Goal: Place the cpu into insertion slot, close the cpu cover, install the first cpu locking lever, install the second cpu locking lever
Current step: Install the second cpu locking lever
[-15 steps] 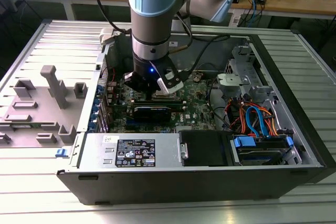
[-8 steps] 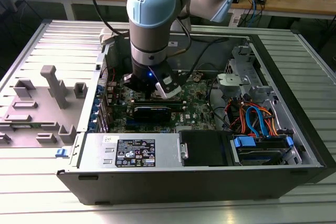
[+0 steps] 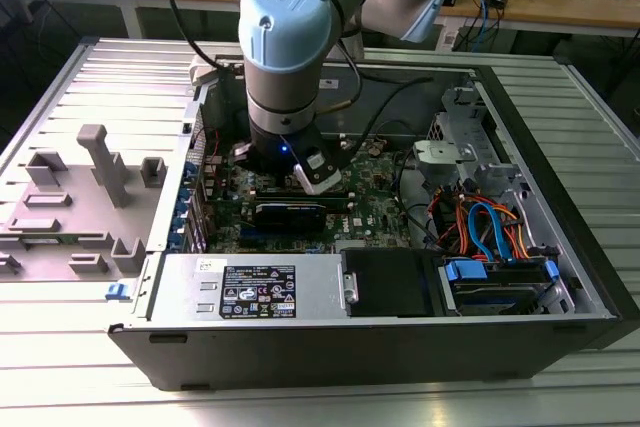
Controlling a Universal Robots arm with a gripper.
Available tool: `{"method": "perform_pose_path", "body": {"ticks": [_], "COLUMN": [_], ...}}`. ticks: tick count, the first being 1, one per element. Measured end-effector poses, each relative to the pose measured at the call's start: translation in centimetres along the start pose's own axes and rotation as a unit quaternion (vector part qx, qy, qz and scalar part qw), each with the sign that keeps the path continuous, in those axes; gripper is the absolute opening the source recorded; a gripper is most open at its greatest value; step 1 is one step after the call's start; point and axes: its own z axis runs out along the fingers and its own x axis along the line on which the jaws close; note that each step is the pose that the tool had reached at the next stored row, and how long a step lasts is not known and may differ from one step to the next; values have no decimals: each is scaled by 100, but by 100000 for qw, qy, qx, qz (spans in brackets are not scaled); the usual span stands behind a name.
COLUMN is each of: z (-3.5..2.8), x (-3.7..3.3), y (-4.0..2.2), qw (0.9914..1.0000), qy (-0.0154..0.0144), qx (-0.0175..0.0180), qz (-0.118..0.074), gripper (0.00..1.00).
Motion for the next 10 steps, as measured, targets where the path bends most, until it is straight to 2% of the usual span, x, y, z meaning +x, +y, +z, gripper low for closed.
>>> {"method": "perform_pose_path", "body": {"ticks": [3,6,10], "z": [-121,-208,-238], "x": [-1,-2,-30], "y": [35,61,84], "qw": [100000,100000,100000], "qy": [15,36,123], "qx": [8,-1,23], "qz": [3,8,46], "gripper": [11,11,11]}}
